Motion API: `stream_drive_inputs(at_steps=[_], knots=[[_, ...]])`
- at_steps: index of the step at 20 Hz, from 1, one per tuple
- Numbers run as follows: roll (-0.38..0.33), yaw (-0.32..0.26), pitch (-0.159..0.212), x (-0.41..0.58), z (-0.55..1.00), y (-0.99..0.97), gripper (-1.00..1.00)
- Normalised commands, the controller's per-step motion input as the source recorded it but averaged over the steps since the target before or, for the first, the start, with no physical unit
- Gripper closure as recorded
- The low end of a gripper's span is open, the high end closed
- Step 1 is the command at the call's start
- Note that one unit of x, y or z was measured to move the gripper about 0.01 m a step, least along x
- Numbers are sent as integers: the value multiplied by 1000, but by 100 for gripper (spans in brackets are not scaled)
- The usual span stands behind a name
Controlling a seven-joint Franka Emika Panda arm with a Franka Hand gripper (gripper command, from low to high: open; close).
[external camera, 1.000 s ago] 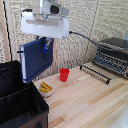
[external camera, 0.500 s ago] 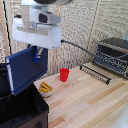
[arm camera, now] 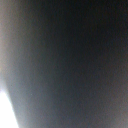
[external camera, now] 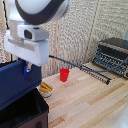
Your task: Please shift your gripper toward the book. Carefully hold the book with your gripper. Gently transport the book using your gripper to the caddy's front section. Safely let the book go into the caddy's front area.
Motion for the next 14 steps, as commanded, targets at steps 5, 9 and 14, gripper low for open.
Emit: stream_drive_inputs(at_steps=[5,9,14], knots=[[0,-243,14,0,-64,508,100],[0,-155,25,-22,-117,342,100],[0,-55,0,0,-57,89,-100]])
